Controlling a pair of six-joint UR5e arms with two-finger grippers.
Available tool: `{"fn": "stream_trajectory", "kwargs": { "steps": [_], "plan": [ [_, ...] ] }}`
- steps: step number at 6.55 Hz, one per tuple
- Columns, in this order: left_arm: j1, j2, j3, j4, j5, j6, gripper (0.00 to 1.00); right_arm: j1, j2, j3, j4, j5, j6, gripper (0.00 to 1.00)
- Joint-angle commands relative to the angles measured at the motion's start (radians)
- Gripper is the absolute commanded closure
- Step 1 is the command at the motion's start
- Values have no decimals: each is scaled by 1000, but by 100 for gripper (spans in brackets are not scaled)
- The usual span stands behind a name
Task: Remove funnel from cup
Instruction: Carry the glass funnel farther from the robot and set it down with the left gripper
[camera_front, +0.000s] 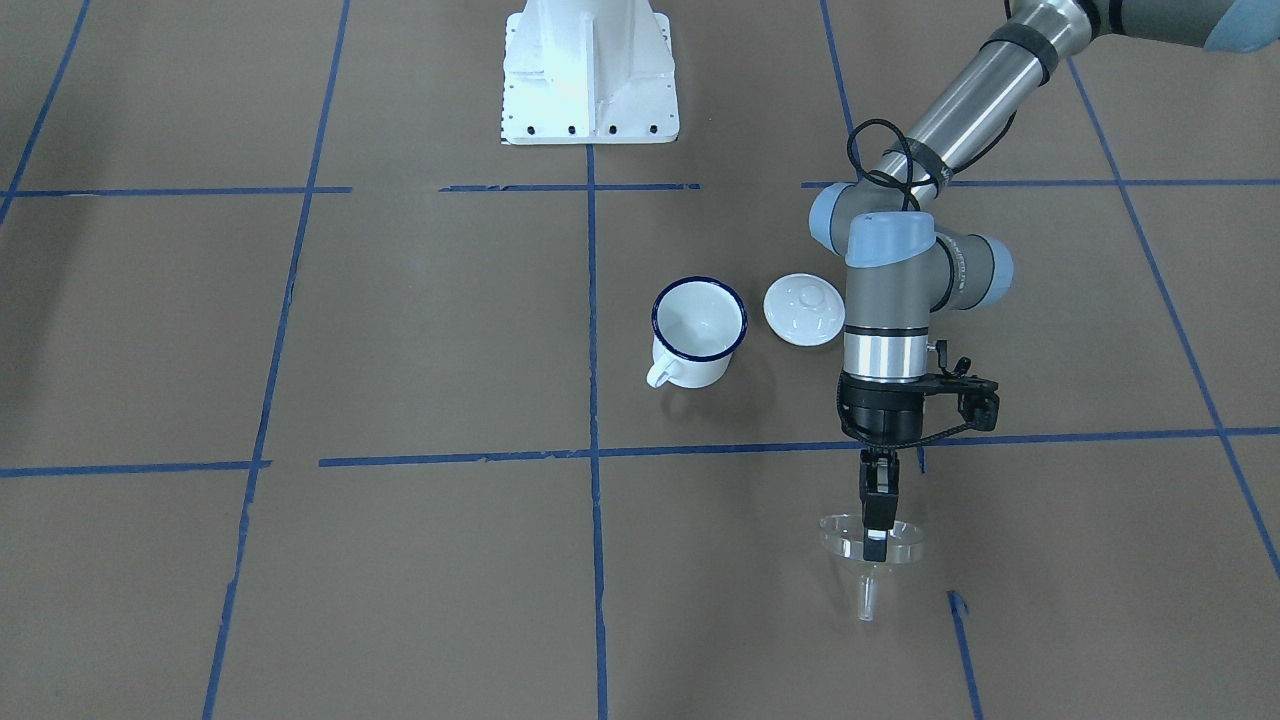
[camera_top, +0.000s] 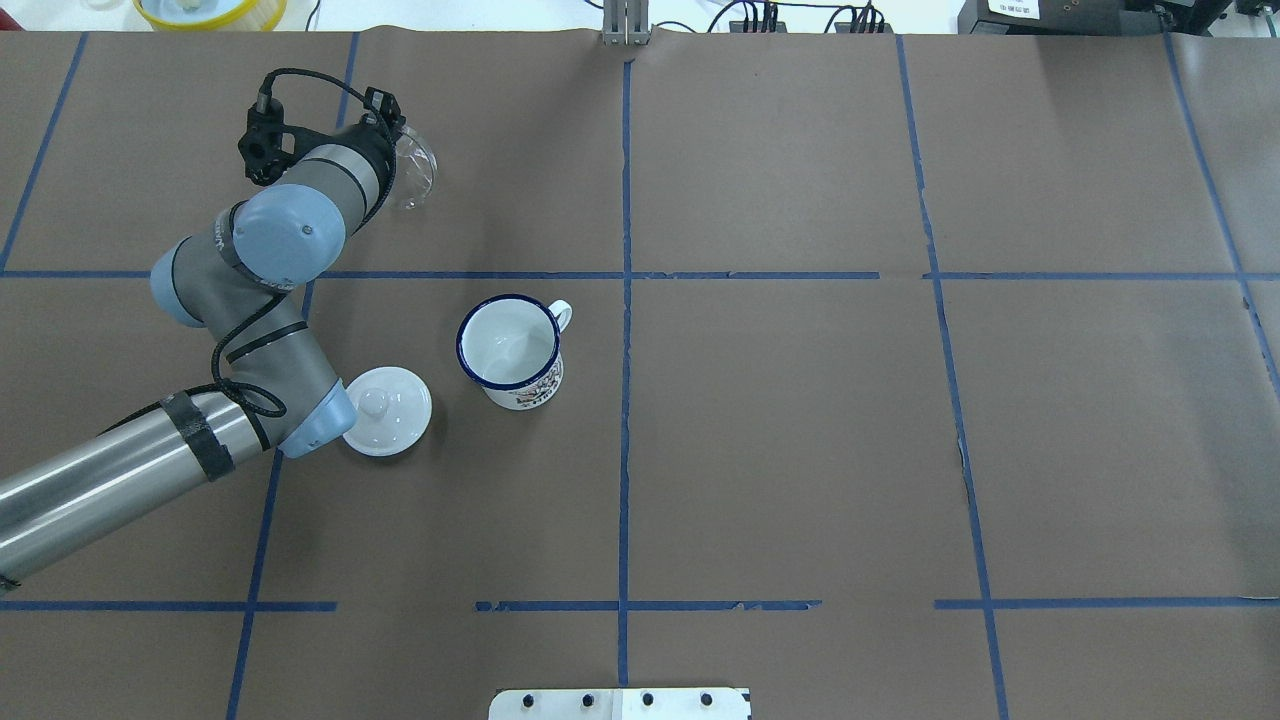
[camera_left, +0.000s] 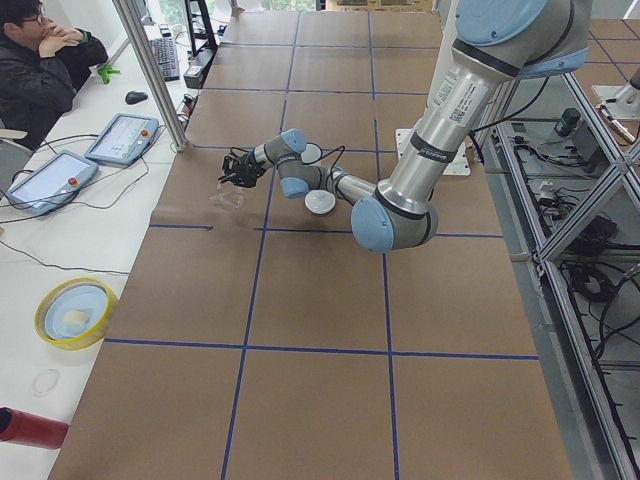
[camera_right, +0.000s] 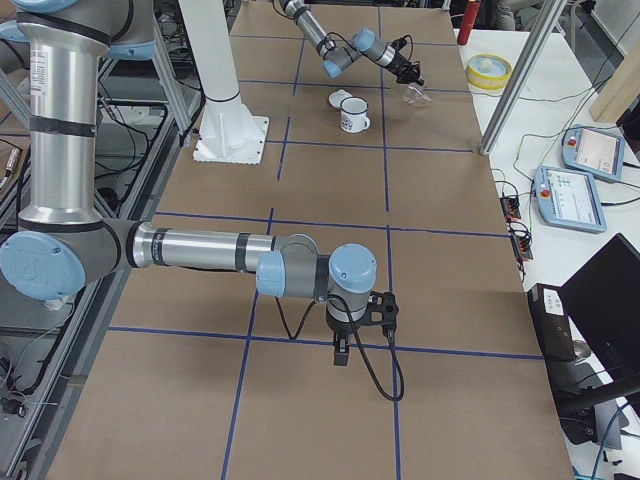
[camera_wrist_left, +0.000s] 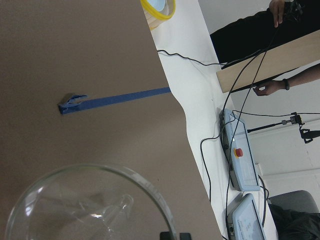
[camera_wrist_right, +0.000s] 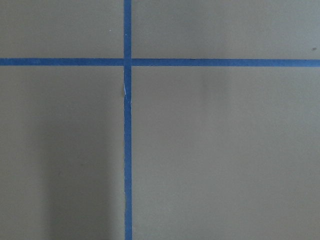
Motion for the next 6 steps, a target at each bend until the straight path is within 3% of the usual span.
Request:
{"fn": "stream_trajectory", "kwargs": {
  "steps": [1, 3, 6],
  "plan": [
    [-3, 0, -13, -2, -2, 101, 0, 0, 0, 0, 0, 0, 0, 0],
    [-47, 14, -192, 45, -189, 268, 0, 0, 0, 0, 0, 0, 0, 0],
    [-84, 234, -629, 450, -551, 871, 0, 0, 0, 0, 0, 0, 0, 0]
  ]
}}
